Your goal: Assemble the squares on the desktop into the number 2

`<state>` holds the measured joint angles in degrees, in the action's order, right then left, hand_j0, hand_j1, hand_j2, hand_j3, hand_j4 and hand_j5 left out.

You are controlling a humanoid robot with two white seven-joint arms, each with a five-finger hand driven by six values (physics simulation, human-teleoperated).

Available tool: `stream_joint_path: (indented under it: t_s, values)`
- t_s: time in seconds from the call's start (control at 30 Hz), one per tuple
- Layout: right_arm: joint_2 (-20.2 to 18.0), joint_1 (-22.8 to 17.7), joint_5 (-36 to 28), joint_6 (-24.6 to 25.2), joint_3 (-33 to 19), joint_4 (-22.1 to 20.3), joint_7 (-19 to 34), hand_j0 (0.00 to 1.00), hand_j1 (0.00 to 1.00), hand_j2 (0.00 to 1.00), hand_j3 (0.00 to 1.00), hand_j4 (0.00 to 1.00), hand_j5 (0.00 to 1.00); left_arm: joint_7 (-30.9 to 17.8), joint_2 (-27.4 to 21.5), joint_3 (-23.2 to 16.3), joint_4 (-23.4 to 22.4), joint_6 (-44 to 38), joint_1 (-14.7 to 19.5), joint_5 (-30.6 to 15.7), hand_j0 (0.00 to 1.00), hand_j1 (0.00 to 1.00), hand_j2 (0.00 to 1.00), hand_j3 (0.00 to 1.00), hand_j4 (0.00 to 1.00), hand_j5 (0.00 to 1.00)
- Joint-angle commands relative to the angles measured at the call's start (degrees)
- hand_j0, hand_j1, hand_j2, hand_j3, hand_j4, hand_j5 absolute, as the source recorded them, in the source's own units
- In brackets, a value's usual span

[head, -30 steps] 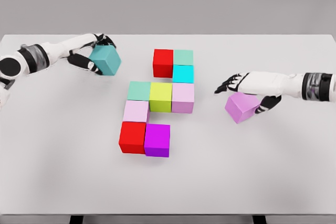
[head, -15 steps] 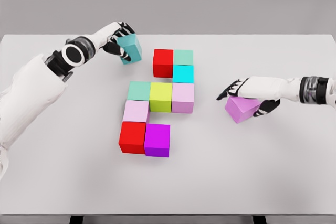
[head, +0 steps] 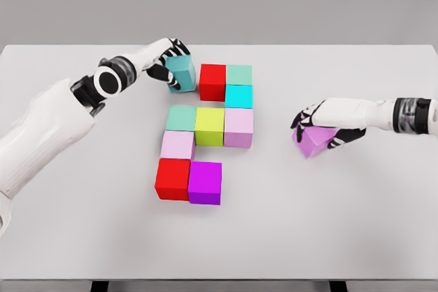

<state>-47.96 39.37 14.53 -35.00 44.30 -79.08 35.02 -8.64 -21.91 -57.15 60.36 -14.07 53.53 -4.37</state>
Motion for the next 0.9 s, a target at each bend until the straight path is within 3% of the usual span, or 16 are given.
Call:
stream_joint_path:
  t_s: [0.0, 0.23, 0.37, 0.57, 0.67, 0.87]
  values:
    - [-0.2, 0.0, -0.2, 0.0, -0.2, 0.0, 0.0, 0.52, 0.52, 0.52, 0.52, 0.52, 0.52, 0.0, -0.2, -0.4, 0.0, 0.6, 0.0, 0.3, 0.57, 0.57, 0.57, 0.57, 0.57, 0.57]
    - [-1.3, 1.4, -0.4, 0.0, -0.4, -1.2, 0.0, 0.52, 0.52, 0.52, 0.52, 0.52, 0.52, 0.0, -0.3, -0.4, 0.1, 0.6, 0.0, 0.4, 0.68, 0.68, 0.68, 0.68, 0.68, 0.68]
    - [-3.5, 1.6, -0.5, 0.0, -0.4, -6.8, 0.0, 0.52, 0.52, 0.52, 0.52, 0.52, 0.52, 0.0, -0.3, -0.4, 0.5, 1.1, 0.1, 0.3, 0.7, 0.7, 0.7, 0.7, 0.7, 0.7]
    - [-7.6, 0.7, -0.5, 0.0, -0.1, -15.0, 0.0, 0.52, 0.52, 0.52, 0.52, 0.52, 0.52, 0.0, -0.2, -0.4, 0.5, 1.9, 0.1, 0.2, 0.82, 0.82, 0.82, 0.82, 0.82, 0.82]
    - [-7.7, 0.0, -0.3, 0.0, 2.3, -19.8, 0.0, 0.52, 0.52, 0.52, 0.52, 0.52, 0.52, 0.0, -0.2, -0.4, 0.5, 2.0, 0.0, 0.2, 0.91, 0.91, 0.91, 0.91, 0.91, 0.91]
    - [-7.1, 0.4, -0.2, 0.0, 5.6, -21.6, 0.0, 0.52, 0.52, 0.52, 0.52, 0.52, 0.52, 0.0, -0.2, -0.4, 0.6, 2.0, 0.1, 0.2, 0.97, 0.97, 0.97, 0.97, 0.97, 0.97]
